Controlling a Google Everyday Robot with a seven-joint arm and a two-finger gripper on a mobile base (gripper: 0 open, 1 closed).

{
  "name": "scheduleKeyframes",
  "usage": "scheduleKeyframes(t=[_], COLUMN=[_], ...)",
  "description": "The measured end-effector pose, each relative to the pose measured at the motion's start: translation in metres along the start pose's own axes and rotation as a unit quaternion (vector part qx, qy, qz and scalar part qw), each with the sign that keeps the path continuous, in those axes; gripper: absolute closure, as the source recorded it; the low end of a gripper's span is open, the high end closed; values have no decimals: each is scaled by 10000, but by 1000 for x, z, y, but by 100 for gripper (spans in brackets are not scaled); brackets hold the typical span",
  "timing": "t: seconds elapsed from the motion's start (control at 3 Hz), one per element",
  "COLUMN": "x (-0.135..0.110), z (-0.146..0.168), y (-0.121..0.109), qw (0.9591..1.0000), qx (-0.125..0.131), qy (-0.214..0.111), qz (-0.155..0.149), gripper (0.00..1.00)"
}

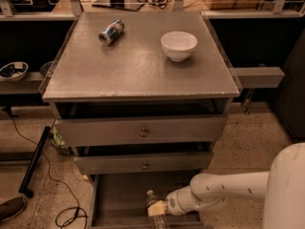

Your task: Place water bottle into bottom drawer

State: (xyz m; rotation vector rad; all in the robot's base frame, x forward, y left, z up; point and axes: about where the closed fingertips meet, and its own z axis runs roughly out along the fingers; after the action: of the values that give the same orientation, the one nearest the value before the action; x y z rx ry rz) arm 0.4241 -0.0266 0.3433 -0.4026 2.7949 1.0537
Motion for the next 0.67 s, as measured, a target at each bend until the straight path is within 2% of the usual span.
scheduleKeyframes(t=[0.33, 0.67], x=[0, -1], z=[0, 16], y=[0, -6], qw=[10000, 9998], qx=[-1, -54], qy=[0, 11], qz=[1, 179], gripper=[100, 100])
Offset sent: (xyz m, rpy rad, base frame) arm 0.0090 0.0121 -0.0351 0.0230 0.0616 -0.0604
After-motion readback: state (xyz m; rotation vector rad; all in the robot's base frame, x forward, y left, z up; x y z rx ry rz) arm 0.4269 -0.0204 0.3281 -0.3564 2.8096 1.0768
